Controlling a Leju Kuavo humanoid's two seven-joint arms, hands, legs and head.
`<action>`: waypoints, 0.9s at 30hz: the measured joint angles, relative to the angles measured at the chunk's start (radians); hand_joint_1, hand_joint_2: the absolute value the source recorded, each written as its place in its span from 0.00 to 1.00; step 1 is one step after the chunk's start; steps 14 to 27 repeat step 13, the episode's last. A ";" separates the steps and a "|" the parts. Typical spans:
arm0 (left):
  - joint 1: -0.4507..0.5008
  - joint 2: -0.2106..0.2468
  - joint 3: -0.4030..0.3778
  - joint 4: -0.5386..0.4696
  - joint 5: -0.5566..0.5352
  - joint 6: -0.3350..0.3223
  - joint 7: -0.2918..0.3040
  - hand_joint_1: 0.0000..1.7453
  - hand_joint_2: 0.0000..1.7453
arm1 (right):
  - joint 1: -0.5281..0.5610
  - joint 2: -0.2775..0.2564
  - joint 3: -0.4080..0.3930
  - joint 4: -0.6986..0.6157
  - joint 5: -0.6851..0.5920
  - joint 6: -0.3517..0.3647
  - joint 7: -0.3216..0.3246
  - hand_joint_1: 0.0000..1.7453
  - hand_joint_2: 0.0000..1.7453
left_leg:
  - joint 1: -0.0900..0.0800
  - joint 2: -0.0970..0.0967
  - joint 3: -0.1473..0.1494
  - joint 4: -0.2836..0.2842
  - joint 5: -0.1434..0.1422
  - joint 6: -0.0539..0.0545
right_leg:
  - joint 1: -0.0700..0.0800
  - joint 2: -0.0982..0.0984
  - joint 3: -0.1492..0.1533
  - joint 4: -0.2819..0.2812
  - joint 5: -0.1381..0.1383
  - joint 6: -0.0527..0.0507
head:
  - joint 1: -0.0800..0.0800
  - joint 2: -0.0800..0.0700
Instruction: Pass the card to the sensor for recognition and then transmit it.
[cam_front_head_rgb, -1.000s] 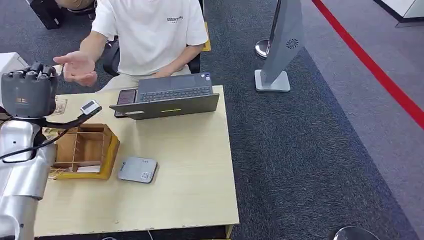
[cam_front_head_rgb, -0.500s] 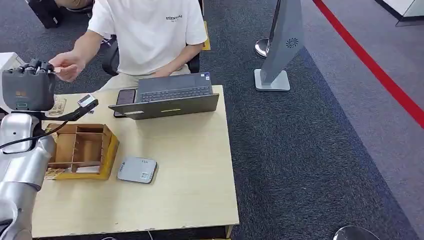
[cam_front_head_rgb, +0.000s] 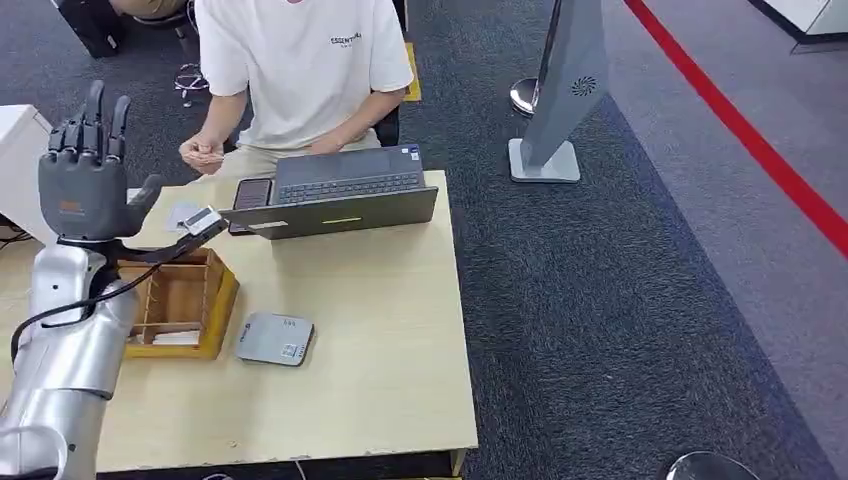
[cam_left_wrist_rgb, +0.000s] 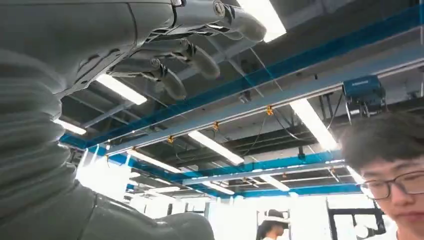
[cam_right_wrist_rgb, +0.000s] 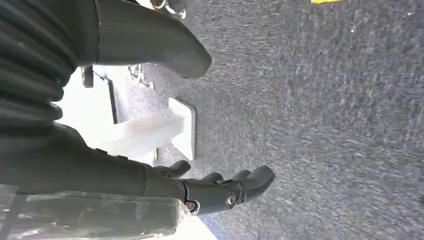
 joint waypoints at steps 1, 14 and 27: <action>0.006 -0.003 0.000 -0.011 0.008 0.000 -0.006 0.00 1.00 | 0.000 0.000 0.000 0.000 -0.001 0.000 0.000 0.00 1.00 | 0.000 0.000 0.000 0.000 0.000 0.000 | 0.000 0.000 0.000 0.000 0.000 0.000 | 0.000 0.000; 0.690 -0.029 0.035 -0.704 0.299 0.003 -0.238 0.00 1.00 | 0.008 0.009 -0.050 0.000 -0.104 -0.051 0.002 0.00 1.00 | -0.001 0.012 0.004 -0.002 -0.010 0.001 | -0.001 0.011 0.001 0.000 -0.007 0.000 | 0.000 0.000; 0.690 -0.029 0.035 -0.704 0.299 0.003 -0.238 0.00 1.00 | 0.008 0.009 -0.050 0.000 -0.104 -0.051 0.002 0.00 1.00 | -0.001 0.012 0.004 -0.002 -0.010 0.001 | -0.001 0.011 0.001 0.000 -0.007 0.000 | 0.000 0.000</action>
